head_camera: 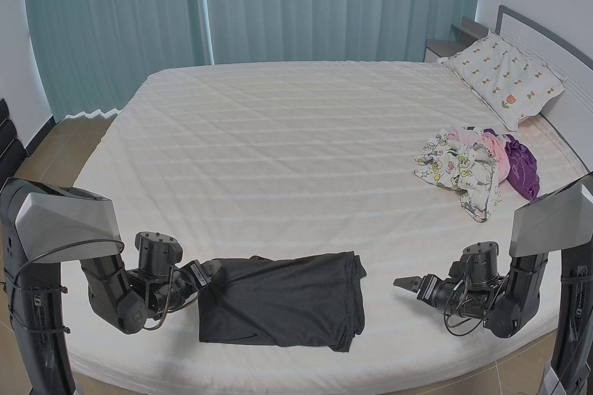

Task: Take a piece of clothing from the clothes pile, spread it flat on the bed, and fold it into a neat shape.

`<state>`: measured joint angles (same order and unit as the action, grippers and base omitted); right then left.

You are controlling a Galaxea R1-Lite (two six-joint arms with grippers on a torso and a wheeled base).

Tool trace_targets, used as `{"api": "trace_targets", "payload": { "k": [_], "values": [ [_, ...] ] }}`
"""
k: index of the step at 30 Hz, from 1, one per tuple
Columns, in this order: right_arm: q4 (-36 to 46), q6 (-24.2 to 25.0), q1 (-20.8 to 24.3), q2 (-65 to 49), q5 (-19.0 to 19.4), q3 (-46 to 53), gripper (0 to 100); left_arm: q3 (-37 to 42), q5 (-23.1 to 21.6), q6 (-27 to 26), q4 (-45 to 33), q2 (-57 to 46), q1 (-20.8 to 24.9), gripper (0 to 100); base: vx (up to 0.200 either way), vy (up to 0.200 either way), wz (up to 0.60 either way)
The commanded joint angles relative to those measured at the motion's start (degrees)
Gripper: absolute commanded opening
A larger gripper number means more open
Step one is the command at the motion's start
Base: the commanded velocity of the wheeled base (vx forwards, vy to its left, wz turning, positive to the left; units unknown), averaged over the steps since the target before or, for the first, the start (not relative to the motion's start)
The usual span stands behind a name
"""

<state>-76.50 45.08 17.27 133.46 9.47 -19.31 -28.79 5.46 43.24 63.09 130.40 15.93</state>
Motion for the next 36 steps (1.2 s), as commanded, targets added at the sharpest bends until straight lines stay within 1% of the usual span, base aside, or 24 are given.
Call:
{"api": "trace_targets", "payload": {
  "k": [1,8,10,11,13,19,22,24,29,31,32,33,34,36],
  "values": [
    [-0.06,0.01,0.04,0.13,-0.16,-0.9,100,-0.21,-0.01,-0.26,0.37,-1.47,-2.84,100,0.0,0.0,0.0],
    [0.38,0.01,0.04,0.04,-0.33,-3.98,100,-4.43,-0.45,-0.44,-0.24,-1.38,-6.09,100,0.0,0.0,0.0],
    [0.73,0.01,0.04,-0.04,-0.33,-5.04,100,-5.31,-0.98,-0.35,-0.42,-1.03,-6.35,100,0.0,0.0,0.0],
    [1.09,0.01,0.22,0.22,-0.42,-6.97,100,-6.45,-2.39,-0.35,-0.42,-0.76,-6.7,100,0.0,0.0,0.0],
    [1.96,-0.08,0.83,0.48,-0.33,-8.64,100,-7.77,-3.18,-0.26,-0.6,-0.5,-6.88,100,0.0,0.0,0.0],
    [8.03,0.01,3.82,1.8,-0.6,-15.41,100,-9.97,-4.14,-0.44,-2.62,3.37,-5.21,100,0.0,0.0,0.0],
    [9.52,-0.08,5.14,3.65,-2.0,-19.36,100,-11.02,-4.23,-0.53,-2.62,5.3,-5.03,100,0.0,0.0,0.0],
    [9.96,-0.08,5.75,4.44,-2.27,-20.86,100,-11.11,-4.32,-0.61,-2.53,6.09,-4.68,100,0.0,0.0,0.0],
    [11.02,-0.26,5.93,5.49,-2.0,-24.9,100,-10.84,-4.23,-2.28,-2.0,8.02,-2.4,100,0.0,0.0,0.0],
    [11.02,-0.26,5.93,5.49,-2.0,-24.9,100,-10.84,-4.23,-2.28,-2.0,8.02,-2.4,100,0.0,0.0,0.0],
    [14.09,-0.17,6.02,5.93,-2.0,-28.59,100,-11.02,-3.97,-2.9,-1.3,8.82,-2.22,100,0.0,0.0,0.0],
    [15.5,-0.08,6.37,6.11,-2.0,-30.0,100,-11.11,-3.97,-2.9,-1.04,8.82,-2.22,100,0.0,0.0,0.0],
    [16.55,-0.08,6.81,6.55,-2.27,-31.32,100,-11.2,-3.97,-2.81,-0.77,8.9,-2.22,0,0.0,0.0,0.0],
    [17.87,-0.08,7.6,8.66,-2.62,-34.3,100,-12.16,-3.53,-2.46,0.02,9.43,-2.31,0,0.0,0.0,0.0]
  ]
}}
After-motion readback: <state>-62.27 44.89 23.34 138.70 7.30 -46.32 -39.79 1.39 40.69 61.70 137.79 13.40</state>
